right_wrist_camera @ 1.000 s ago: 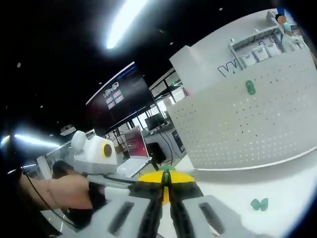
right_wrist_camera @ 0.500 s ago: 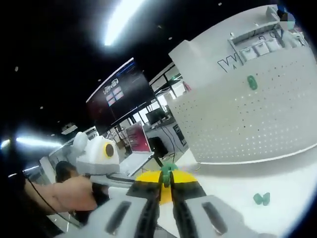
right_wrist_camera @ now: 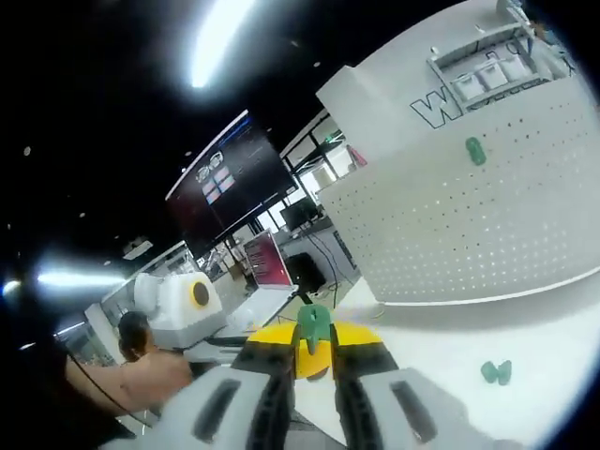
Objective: Insert the hook assembly into the mounting plate slot until the hook locks in place.
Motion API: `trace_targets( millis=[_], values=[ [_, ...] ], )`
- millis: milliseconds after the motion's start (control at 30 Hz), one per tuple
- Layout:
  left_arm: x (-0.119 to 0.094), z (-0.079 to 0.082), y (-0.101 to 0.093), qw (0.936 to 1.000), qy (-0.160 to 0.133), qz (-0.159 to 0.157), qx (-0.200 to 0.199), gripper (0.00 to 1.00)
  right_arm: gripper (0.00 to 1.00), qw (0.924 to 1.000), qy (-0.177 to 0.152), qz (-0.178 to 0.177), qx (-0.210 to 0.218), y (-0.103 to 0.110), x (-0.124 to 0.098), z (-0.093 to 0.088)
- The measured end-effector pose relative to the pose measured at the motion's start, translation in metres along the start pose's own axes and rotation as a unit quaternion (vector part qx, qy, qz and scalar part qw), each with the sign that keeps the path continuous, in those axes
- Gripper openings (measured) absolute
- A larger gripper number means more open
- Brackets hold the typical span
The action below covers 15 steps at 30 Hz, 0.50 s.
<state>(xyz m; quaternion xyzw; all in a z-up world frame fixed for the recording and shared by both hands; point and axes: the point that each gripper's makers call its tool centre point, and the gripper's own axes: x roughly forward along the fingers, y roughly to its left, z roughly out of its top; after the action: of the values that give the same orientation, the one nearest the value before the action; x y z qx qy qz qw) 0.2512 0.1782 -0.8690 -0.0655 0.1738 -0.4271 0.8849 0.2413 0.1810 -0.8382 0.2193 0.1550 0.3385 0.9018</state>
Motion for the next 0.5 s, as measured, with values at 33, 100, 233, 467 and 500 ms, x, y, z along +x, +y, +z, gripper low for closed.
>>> trace_targets(
  millis=[33,100,233,467,500],
  values=[
    [0.0001,0.0016,-0.0002,1.0000,-0.004,0.000,-0.002,0.01,0.11,1.0000,0.001,0.000,-0.001,0.0003,0.0008,-0.0011],
    [0.0004,0.0052,-0.0012,0.9999,-0.013,-0.001,0.001,0.01,0.11,1.0000,0.003,0.001,-0.003,0.0010,0.0022,-0.0025],
    [0.0013,0.0066,-0.0014,0.9998,-0.016,-0.001,0.010,0.01,0.09,1.0000,-0.003,0.004,0.000,0.0019,0.0028,0.0005],
    [0.0022,0.0093,-0.0006,0.9994,-0.022,0.002,0.025,0.01,0.04,1.0000,-0.005,0.000,-0.008,0.0020,0.0051,0.0005],
    [0.0020,0.0099,-0.0003,0.9993,-0.024,0.003,0.028,0.01,0.04,1.0000,-0.005,0.000,-0.007,0.0019,0.0053,0.0007]
  ],
)
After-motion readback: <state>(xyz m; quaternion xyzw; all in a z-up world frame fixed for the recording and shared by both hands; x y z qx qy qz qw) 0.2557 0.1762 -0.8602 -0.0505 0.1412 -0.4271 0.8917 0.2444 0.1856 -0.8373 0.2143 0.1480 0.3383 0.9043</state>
